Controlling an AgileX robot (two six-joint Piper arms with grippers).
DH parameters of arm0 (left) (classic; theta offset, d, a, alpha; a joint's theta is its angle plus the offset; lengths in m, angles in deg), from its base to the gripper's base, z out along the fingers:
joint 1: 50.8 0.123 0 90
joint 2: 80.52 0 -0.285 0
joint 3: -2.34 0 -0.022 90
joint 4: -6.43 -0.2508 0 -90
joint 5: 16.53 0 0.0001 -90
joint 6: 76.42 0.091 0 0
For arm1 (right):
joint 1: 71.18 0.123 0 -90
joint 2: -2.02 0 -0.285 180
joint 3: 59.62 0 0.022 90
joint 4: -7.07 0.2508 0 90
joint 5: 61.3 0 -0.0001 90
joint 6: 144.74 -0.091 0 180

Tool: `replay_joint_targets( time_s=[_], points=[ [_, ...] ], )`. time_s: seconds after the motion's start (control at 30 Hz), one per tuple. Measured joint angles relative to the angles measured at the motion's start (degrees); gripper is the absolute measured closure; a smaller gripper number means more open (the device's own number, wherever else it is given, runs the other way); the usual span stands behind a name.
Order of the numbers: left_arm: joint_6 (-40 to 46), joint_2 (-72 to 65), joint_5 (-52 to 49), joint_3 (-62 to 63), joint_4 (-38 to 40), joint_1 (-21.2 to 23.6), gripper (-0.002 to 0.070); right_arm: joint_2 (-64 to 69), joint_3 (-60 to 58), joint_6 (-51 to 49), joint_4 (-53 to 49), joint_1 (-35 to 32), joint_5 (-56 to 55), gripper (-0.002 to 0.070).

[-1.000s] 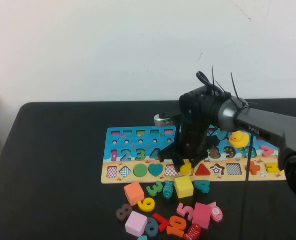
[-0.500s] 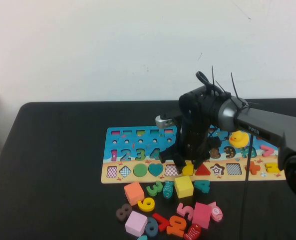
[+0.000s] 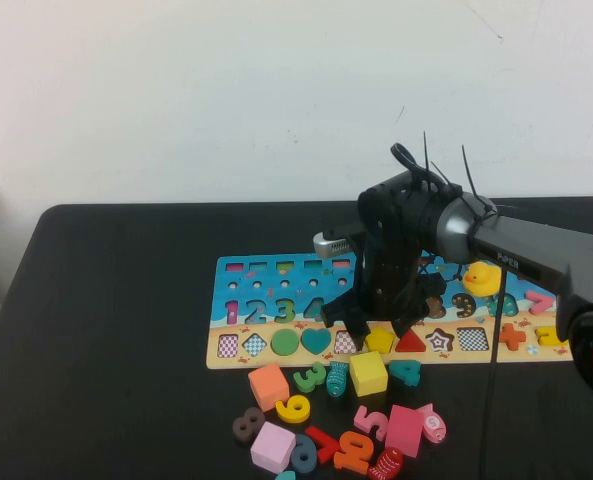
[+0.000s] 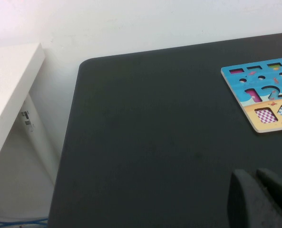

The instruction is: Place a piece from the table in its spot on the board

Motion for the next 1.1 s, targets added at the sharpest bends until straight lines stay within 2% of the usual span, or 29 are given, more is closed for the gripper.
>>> replay_joint_targets(
  time_s=[0.4,0.47,0.53,0.67,0.73,0.83,1.1],
  points=[
    [0.0,0.0,0.0,0.0,0.0,0.0,0.0677,0.0,2.4,0.7,0.6,0.0,0.9,0.017],
    [0.0,0.0,0.0,0.0,0.0,0.0,0.0677,-0.2,2.8,1.9,1.9,0.0,0.9,0.0205],
    [0.0,0.0,0.0,0.0,0.0,0.0,0.0677,-1.0,2.9,3.7,3.1,0.0,0.8,0.0278],
    [0.0,0.0,0.0,0.0,0.0,0.0,0.0677,-4.6,2.9,6.0,3.8,0.0,1.1,0.0505],
    [0.0,0.0,0.0,0.0,0.0,0.0,0.0677,-7.0,2.9,6.3,3.9,0.0,1.1,0.0596],
    [0.0,0.0,0.0,0.0,0.0,0.0,0.0677,-11.9,2.9,6.4,4.0,0.0,1.1,0.0652],
    [-0.1,0.0,0.0,0.0,0.0,0.0,0.0677,-24.6,2.9,6.5,1.1,3.9,0.2,0.0657]
  ],
)
